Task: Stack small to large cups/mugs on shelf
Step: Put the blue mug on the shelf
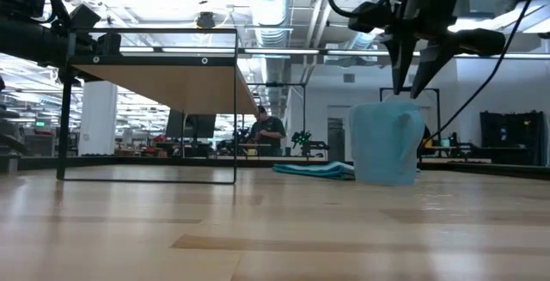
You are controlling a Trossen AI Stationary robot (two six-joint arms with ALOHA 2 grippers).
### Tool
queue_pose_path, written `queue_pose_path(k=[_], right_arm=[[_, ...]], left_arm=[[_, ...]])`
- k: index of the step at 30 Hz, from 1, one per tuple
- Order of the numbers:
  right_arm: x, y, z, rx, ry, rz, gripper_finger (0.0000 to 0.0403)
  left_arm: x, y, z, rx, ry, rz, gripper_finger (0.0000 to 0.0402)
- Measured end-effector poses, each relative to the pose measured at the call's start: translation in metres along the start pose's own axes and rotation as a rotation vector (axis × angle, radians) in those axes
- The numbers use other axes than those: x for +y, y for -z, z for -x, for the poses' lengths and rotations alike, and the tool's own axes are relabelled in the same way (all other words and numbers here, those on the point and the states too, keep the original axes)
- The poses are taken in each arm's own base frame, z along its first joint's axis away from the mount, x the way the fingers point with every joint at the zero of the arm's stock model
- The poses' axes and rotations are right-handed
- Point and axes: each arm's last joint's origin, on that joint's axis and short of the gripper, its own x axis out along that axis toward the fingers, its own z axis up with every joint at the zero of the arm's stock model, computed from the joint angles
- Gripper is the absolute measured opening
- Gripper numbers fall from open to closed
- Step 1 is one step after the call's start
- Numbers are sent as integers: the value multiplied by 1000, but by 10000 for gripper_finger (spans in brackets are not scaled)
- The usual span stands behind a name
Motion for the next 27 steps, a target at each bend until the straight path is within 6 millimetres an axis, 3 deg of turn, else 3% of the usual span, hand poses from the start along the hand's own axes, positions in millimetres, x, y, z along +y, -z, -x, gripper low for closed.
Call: queue_pose_path(k=[13,27], right_arm=[[-1,1,-2,12,6,8,123],[-13,7,-35,105,-3,-31,123]], left_arm=[[0,0,0,0,0,-5,195],[0,0,0,0,0,-3,195]])
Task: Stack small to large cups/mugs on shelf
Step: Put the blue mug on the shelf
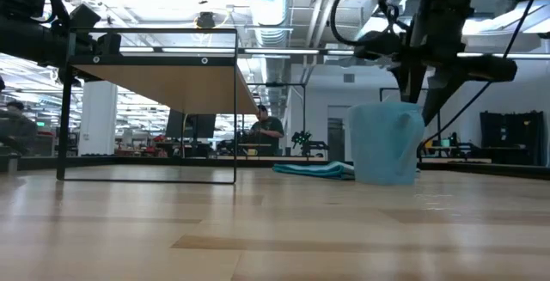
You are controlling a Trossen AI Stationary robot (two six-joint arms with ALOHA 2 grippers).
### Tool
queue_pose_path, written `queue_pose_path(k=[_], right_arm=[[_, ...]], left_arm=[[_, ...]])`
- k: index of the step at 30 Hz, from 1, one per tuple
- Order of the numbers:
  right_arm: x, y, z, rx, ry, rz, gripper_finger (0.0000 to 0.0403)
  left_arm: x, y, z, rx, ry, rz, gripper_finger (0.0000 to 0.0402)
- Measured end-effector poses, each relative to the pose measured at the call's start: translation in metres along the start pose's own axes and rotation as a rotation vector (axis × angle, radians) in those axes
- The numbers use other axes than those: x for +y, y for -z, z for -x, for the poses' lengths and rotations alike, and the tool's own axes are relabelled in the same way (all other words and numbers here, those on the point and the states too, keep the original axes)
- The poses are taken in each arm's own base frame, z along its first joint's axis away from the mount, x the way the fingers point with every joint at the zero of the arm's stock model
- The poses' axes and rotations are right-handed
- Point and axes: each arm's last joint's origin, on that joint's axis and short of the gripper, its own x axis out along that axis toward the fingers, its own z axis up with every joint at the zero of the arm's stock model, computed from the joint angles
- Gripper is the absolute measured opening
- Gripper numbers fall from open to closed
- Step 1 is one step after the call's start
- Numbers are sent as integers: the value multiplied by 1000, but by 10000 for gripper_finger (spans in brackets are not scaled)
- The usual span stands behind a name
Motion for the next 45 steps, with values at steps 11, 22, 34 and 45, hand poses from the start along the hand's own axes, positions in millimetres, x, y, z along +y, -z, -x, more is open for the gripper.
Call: queue_pose_path(k=[11,22,34,45], right_arm=[[0,-14,-5,-8,-3,164,122],[1,-26,-7,-18,-11,418,122],[1,-26,-7,-15,-12,476,108],[4,-27,-6,-19,-39,542,21]], left_arm=[[0,0,0,0,0,3,195],[0,0,0,0,-1,3,195],[0,0,0,0,-2,3,195],[0,0,0,0,-4,3,195]])
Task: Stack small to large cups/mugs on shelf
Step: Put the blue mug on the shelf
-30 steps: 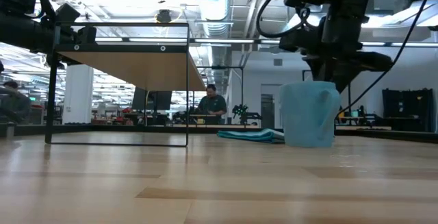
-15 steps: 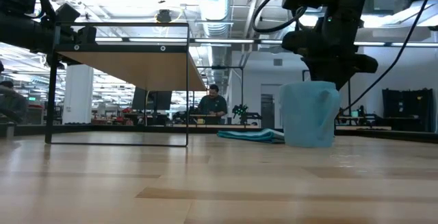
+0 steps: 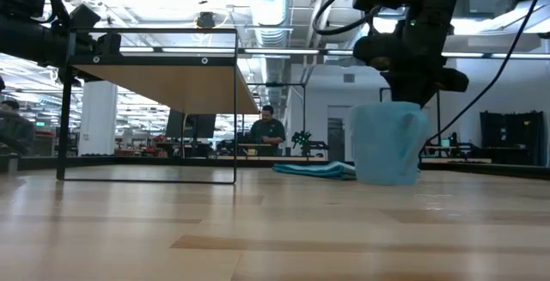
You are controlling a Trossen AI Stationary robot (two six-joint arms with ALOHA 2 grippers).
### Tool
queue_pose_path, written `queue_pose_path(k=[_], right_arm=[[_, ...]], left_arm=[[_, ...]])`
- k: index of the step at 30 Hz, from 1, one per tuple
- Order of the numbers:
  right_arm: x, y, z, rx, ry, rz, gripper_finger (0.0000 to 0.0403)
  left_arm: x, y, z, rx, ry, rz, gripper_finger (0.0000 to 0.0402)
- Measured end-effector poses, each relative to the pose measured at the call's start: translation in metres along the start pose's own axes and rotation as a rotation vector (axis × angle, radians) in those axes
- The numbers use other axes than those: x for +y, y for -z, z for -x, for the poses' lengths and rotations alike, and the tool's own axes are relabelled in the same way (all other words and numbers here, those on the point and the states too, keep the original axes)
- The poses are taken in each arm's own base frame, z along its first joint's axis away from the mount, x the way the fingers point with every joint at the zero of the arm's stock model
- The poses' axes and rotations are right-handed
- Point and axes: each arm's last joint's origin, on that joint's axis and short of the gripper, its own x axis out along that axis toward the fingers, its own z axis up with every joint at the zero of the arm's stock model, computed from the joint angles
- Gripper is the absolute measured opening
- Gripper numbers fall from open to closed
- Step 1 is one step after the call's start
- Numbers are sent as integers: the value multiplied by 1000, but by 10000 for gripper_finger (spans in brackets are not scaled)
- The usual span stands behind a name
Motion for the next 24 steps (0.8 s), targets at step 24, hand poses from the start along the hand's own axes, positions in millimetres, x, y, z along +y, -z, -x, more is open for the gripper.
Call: queue_pose_path(k=[24], right_arm=[[3,-67,49,-93,-222,393,21]], left_arm=[[0,0,0,0,0,1,195]])
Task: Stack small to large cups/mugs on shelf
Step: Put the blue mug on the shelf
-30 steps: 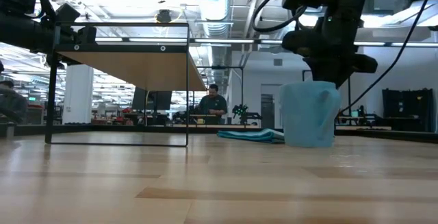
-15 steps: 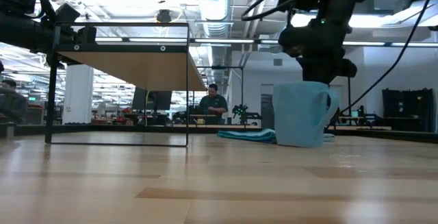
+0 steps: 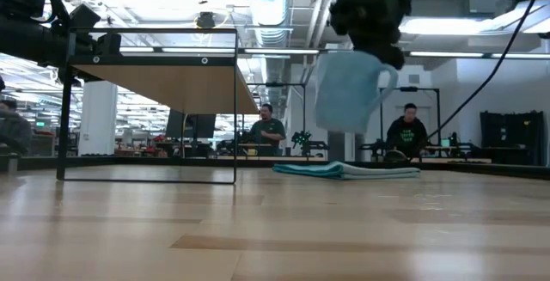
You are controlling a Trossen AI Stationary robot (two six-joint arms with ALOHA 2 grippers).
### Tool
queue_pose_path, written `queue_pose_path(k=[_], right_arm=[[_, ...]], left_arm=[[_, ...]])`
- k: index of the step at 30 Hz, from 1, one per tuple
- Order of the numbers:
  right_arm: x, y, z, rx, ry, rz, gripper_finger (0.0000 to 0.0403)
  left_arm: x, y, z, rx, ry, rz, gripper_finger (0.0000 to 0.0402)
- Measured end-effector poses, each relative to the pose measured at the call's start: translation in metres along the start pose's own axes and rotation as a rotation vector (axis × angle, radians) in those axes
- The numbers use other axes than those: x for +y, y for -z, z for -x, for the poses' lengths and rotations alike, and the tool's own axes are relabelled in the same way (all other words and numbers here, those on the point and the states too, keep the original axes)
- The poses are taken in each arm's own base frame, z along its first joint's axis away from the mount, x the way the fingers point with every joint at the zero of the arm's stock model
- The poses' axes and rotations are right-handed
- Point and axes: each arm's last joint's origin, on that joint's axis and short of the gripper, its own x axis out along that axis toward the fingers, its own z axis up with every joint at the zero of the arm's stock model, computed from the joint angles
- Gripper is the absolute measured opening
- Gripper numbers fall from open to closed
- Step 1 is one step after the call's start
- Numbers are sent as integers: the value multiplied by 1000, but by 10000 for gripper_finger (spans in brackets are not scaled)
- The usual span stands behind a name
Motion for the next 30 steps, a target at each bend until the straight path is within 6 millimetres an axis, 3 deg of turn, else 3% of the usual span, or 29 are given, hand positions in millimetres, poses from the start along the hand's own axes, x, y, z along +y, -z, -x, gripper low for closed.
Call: queue_pose_path(k=[9,21,30], right_arm=[[-4,-44,52,-202,27,174,21],[-45,-92,131,-515,147,232,21],[-62,-116,166,-798,158,226,21]], left_arm=[[0,0,0,0,0,0,195],[0,0,0,0,1,0,195],[0,0,0,0,0,30,195]])
